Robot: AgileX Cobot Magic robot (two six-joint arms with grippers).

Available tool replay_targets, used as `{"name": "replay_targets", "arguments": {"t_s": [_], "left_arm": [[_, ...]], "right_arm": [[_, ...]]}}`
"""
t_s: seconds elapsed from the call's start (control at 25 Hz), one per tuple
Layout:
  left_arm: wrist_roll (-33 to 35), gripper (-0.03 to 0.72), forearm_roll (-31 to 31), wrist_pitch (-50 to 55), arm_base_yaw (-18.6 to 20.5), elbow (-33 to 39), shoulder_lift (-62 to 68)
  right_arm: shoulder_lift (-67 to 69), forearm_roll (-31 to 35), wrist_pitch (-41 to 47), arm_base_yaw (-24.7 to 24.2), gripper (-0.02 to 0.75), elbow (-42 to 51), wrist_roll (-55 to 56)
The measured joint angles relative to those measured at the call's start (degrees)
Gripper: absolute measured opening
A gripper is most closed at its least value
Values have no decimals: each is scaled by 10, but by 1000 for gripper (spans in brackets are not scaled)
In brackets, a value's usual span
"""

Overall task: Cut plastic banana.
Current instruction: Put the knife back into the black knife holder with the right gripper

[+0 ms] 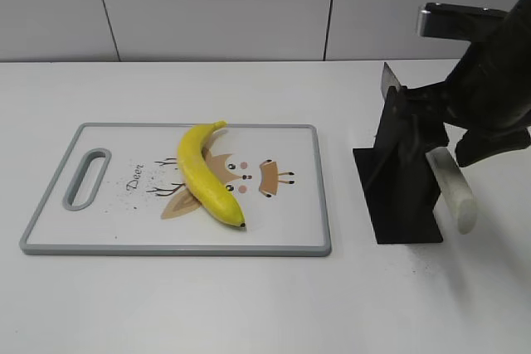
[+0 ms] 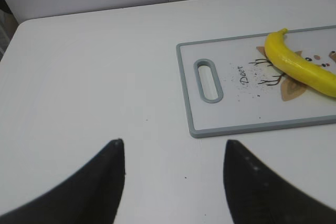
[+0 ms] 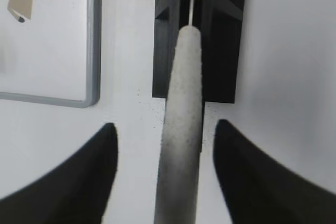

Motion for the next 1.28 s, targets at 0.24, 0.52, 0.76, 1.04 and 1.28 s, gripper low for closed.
{"name": "replay_targets", "arguments": {"t_s": [0.24, 0.52, 0.76, 1.04, 1.28], "left_arm": [[-1, 566, 0, 0, 0, 0, 0], [-1, 566, 0, 0, 0, 0, 0], [-1, 566, 0, 0, 0, 0, 0], [-1, 566, 0, 0, 0, 0, 0], [-1, 566, 0, 0, 0, 0, 0]], "right_arm": [[-6, 3, 29, 0, 645, 0, -23], [-116, 6, 73, 8, 640, 33, -79], [-277, -2, 71, 8, 597, 128, -127], [-490, -14, 14, 8, 592, 259, -180], [-668, -21, -11, 8, 592, 350, -188]]}}
